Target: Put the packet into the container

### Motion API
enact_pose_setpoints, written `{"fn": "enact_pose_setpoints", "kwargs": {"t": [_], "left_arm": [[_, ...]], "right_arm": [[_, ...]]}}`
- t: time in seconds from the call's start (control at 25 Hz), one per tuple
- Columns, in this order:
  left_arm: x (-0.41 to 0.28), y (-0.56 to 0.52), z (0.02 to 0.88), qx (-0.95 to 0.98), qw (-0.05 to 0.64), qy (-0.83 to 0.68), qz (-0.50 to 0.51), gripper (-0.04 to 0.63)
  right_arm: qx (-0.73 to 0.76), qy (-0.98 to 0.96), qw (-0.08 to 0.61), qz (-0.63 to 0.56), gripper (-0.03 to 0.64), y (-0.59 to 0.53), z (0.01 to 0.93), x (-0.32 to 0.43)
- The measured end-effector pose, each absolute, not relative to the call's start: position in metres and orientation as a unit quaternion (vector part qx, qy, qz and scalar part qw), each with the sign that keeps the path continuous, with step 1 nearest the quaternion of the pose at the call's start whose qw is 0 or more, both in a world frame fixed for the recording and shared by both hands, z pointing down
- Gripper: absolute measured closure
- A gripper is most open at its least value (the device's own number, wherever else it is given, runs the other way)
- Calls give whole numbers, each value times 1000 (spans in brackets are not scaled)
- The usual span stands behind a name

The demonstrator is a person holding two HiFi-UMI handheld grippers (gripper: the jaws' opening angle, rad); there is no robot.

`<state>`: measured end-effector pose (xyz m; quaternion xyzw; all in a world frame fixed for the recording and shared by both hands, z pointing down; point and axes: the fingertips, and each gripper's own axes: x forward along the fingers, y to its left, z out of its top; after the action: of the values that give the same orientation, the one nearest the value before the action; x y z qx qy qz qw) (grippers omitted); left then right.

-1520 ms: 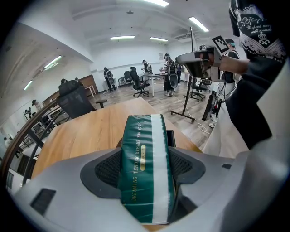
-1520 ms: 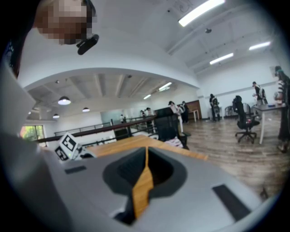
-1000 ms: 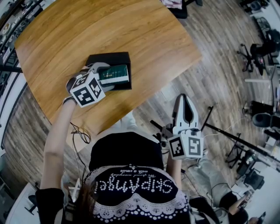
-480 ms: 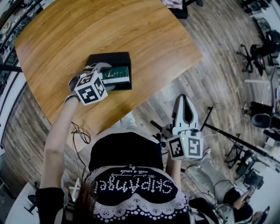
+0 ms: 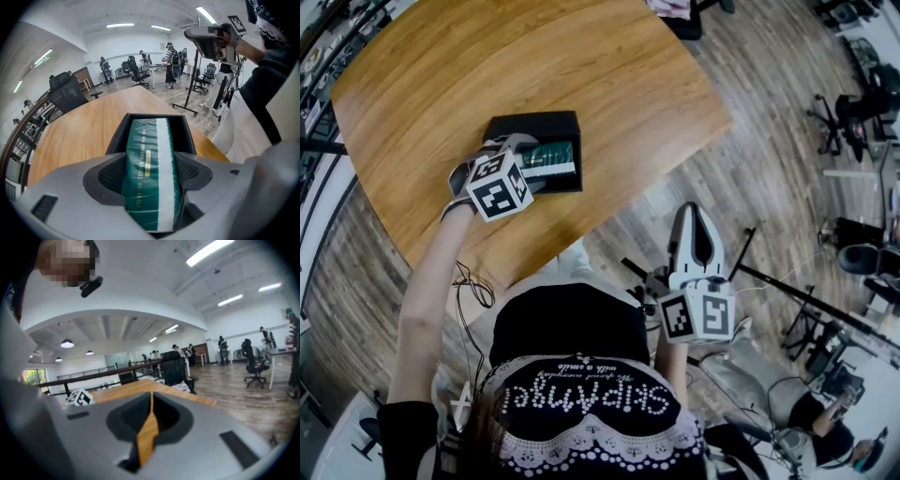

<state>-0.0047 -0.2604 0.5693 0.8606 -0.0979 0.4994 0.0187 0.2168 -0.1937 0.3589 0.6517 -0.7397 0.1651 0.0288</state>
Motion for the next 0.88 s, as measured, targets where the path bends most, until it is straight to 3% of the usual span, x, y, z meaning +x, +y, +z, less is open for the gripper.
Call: {"fn": "enact_pose_setpoints", "kwargs": {"t": [0.88], "left_arm": [[-4, -269, 553, 866, 63, -116, 482, 247]], "right_arm": [[655, -737, 31, 162, 578, -195, 358, 220]]}}
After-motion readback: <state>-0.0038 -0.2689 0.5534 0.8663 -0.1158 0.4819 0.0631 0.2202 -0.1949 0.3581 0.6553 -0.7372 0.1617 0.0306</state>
